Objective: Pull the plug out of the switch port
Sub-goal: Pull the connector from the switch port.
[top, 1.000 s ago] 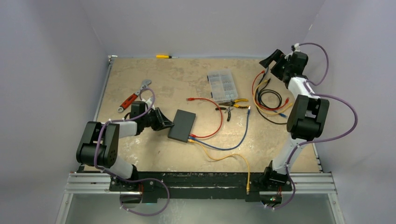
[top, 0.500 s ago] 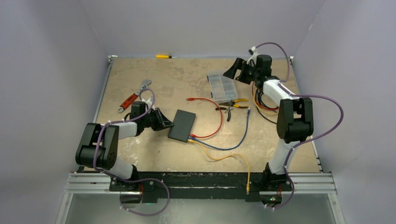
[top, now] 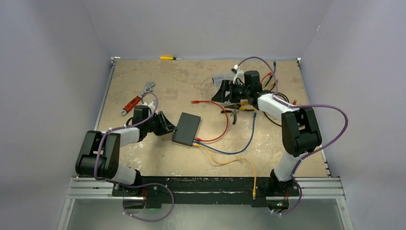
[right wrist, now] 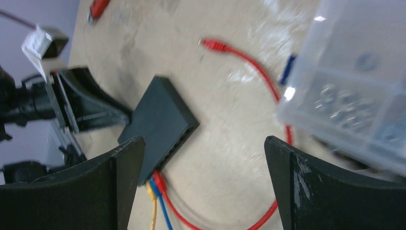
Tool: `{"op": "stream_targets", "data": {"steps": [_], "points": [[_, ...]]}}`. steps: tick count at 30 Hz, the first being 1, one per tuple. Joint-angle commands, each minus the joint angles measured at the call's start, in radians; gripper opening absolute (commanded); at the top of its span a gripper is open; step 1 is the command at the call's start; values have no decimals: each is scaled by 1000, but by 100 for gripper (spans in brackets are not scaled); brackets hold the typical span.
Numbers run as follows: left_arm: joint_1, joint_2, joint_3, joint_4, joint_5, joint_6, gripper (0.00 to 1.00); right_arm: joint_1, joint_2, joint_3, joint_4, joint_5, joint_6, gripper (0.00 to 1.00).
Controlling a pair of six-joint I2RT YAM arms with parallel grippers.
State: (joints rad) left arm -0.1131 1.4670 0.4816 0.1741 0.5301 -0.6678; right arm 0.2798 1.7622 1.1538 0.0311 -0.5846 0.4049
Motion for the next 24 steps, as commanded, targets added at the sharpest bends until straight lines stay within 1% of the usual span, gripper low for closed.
{"op": "stream_targets", "data": {"steps": [1, 6, 11, 14, 18, 24], "points": [[8, -7, -34, -81, -54, 57, 31, 86, -30, -73, 29, -62, -25, 96], [7, -20, -38, -67, -35, 55, 37, 205, -36, -134, 66, -63, 16, 93], [7, -21, -36, -56, -22, 51, 39, 292, 11, -144, 124, -69, 72, 88], [7, -21, -35, -55, -17, 51, 39, 333, 62, -131, 164, -87, 103, 85], [7, -23, -40, -52, -12, 51, 40, 375, 132, -103, 202, -95, 140, 83], [7, -28, -43, -50, -11, 49, 42, 406, 189, -64, 266, -111, 191, 81]]}}
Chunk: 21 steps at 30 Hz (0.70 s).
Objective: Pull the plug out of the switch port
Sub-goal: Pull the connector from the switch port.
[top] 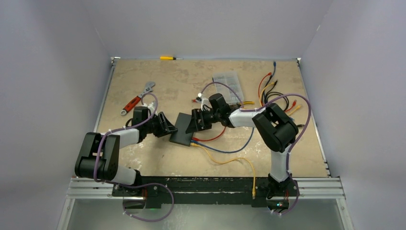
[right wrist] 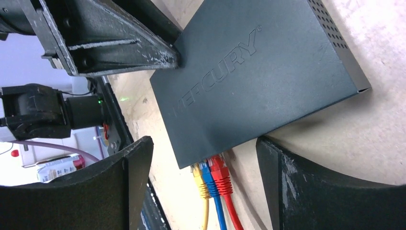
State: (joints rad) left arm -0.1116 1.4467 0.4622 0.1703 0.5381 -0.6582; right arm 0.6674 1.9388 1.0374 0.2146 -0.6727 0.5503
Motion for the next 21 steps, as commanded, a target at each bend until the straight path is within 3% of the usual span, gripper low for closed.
{"op": "stream_targets", "data": {"steps": [1, 11, 21], "points": [[5, -8, -25, -47, -19, 40, 42, 24, 20, 62, 85, -26, 50, 81], [6, -7, -22, -61, -40, 44, 48, 36, 24, 97, -1, -15, -10, 82], [4, -3, -26, -58, -40, 45, 48, 2, -22, 45, -105, 29, -88, 81]]}}
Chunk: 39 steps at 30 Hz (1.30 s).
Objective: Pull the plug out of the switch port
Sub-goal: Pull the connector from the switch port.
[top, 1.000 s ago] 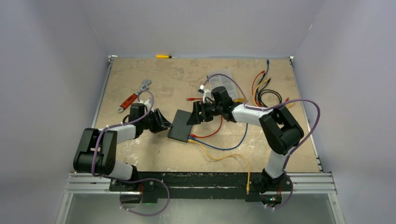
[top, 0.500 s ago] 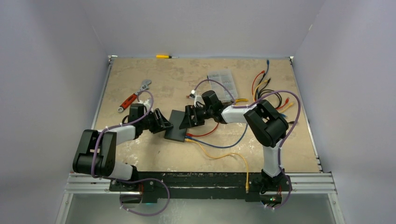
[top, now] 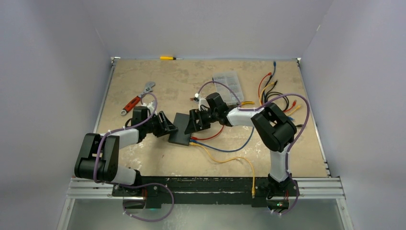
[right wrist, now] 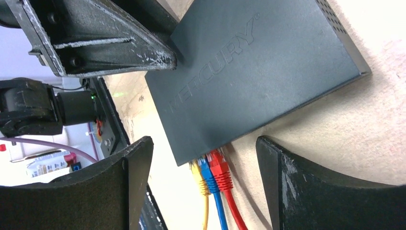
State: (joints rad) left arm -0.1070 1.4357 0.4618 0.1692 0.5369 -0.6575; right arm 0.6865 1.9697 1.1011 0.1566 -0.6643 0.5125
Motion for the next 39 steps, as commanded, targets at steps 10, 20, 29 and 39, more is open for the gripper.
{"op": "stream_targets", "data": {"steps": [10, 20, 29, 39], "points": [[1, 12, -31, -51, -37, 43, 48, -76, -119, -140, -69, -14, -90, 71], [0, 11, -34, -51, -41, 40, 48, -78, -91, -180, -6, -89, -70, 62], [0, 11, -36, -53, -43, 40, 47, -66, -4, -167, 63, -148, -24, 52], [0, 18, -35, -51, -40, 40, 47, -56, 59, -126, 86, -161, -8, 50]]}}
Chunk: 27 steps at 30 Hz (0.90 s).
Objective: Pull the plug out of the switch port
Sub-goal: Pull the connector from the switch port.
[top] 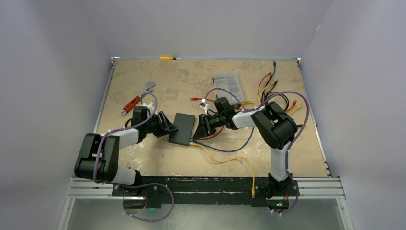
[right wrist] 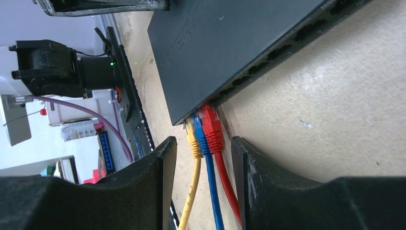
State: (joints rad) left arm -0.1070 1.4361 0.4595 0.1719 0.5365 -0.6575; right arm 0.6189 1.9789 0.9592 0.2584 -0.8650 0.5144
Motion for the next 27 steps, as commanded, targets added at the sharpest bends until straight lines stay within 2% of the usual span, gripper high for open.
{"op": "stream_targets", "data": {"steps": [1, 13, 27], "points": [[1, 17, -33, -53, -40, 41, 47, 13, 55, 20, -13, 40, -7, 49], [0, 21, -33, -51, -35, 41, 47, 35, 112, 62, -3, 35, 7, 45], [1, 23, -28, -54, -33, 43, 47, 44, 164, 90, -4, 43, 9, 28]]}}
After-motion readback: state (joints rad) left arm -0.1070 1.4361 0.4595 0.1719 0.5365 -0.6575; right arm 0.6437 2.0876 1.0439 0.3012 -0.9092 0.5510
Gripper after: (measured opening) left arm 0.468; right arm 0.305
